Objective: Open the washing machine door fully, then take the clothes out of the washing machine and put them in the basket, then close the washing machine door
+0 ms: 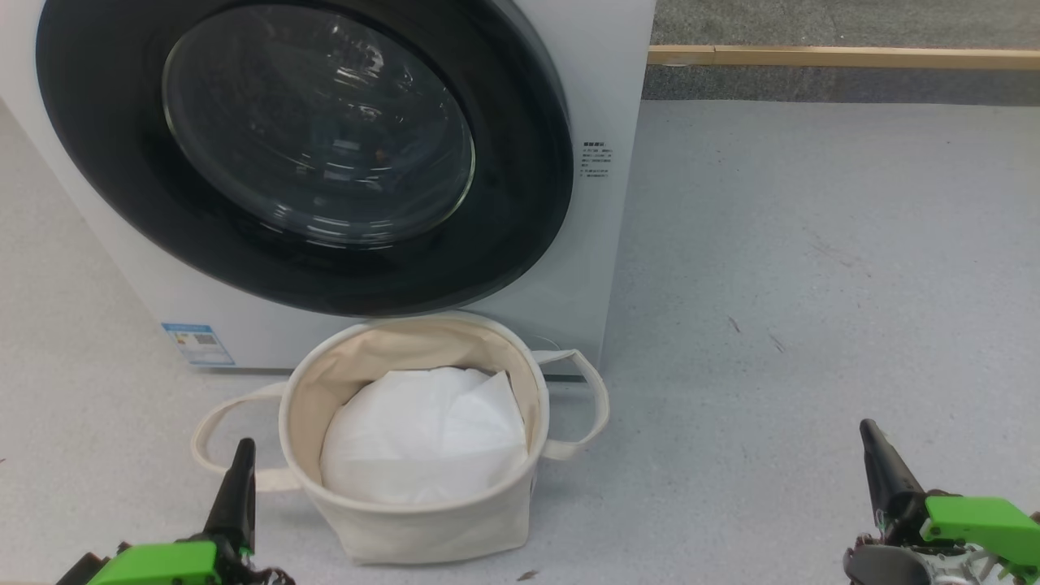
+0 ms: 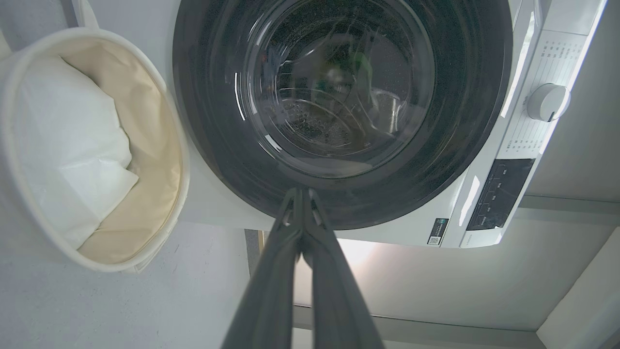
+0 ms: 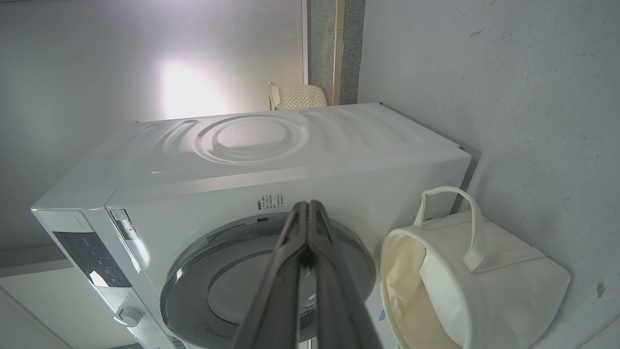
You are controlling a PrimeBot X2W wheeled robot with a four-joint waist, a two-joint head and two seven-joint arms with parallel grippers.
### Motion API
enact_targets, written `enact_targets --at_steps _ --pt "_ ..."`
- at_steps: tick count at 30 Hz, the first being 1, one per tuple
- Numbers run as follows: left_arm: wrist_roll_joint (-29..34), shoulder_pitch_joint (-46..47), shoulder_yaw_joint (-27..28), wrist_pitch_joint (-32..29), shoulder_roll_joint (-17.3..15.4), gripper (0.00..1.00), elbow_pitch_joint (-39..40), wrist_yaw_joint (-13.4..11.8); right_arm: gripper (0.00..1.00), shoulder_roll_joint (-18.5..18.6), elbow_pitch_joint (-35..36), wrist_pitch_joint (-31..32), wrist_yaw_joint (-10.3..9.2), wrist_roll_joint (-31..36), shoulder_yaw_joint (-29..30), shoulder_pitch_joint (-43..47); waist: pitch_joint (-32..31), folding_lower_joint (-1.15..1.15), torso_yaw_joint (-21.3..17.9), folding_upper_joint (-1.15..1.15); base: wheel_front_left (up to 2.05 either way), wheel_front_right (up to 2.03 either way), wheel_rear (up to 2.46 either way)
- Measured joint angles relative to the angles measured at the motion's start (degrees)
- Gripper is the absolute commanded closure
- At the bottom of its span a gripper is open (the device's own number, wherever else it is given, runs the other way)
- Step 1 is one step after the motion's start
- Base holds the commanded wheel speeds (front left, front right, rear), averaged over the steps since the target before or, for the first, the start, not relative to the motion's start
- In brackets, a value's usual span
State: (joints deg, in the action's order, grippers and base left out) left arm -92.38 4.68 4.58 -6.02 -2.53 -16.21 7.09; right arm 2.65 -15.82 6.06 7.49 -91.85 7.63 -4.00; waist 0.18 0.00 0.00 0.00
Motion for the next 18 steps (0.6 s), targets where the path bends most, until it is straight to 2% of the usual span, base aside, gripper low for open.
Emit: enact_targets --at_steps 10,11,13,14,15,18 --pt "0.0 0.0 0.0 0.0 0.0 1.0 0.0 0.0 1.0 0.0 0.0 0.0 0.0 0.0 0.0 0.0 0.0 0.0 0.0 0.0 0.0 0.0 0.0" --pt "0.0 0.0 0.0 0.0 0.0 0.0 0.0 0.0 0.0 0.0 0.0 0.0 0.0 0.0 0.0 0.0 0.0 0.0 0.0 0.0 0.0 0.0 0.0" --pt "0.0 -0.09 -0.1 0.07 0.04 0.0 -1.18 -0.04 0.0 -0.09 -1.13 -0.04 0.0 0.01 -0.08 0.12 0.0 0.0 0.0 0.0 0.0 0.0 0.0" --pt "0.0 -0.38 -0.12 0.07 0.1 1.0 -2.09 -0.04 1.0 -0.18 -2.1 -0.08 0.0 0.01 -0.08 0.41 0.0 0.0 0.0 0.0 0.0 0.0 0.0" --pt "0.0 -0.89 -0.16 0.07 0.18 0.0 -3.02 -0.05 0.0 -0.3 -3.0 -0.08 0.0 0.01 -0.11 0.95 0.0 0.0 0.0 0.0 0.0 0.0 0.0" --pt "0.0 -2.71 -0.18 0.07 0.43 0.0 -4.65 -0.16 0.0 -0.4 -4.71 -0.11 0.0 0.01 -0.18 2.54 0.0 0.0 0.03 0.0 0.0 0.0 0.0"
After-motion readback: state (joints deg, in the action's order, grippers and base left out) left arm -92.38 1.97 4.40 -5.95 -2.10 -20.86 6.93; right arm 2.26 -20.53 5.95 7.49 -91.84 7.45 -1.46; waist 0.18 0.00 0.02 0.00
